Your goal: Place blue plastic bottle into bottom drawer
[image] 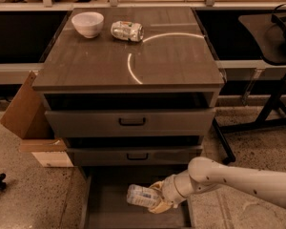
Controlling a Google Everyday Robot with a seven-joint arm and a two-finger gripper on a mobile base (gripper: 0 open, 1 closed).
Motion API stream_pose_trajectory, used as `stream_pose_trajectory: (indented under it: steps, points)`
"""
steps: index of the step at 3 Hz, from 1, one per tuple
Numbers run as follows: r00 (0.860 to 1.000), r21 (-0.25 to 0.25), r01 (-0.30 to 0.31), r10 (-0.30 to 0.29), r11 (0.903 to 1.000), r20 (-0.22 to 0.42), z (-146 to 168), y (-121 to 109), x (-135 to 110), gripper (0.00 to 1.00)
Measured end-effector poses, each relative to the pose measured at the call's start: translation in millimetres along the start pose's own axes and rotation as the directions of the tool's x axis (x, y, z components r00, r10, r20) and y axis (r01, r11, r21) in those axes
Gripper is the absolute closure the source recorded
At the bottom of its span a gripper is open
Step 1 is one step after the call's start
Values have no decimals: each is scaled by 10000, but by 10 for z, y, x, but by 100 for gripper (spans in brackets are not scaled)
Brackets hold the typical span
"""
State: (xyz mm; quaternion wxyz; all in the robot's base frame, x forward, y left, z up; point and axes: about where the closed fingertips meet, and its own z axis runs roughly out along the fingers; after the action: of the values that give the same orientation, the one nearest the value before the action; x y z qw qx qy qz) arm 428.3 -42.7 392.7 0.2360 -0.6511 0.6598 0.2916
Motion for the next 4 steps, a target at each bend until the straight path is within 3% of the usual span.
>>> stream_pose_trajectory:
  steps: [1, 2, 3, 4]
  points:
    - [9986, 1029, -406, 438, 9939, -294, 207, -273, 431, 100]
    - [9957, 1399, -890, 916, 9862, -122, 361, -431, 708, 100]
    - [9906, 1424, -1365, 1366, 9803, 96, 541, -568, 927, 100]
    - [9809, 980, -1943, 1929, 9760, 232, 875, -739, 1157, 73]
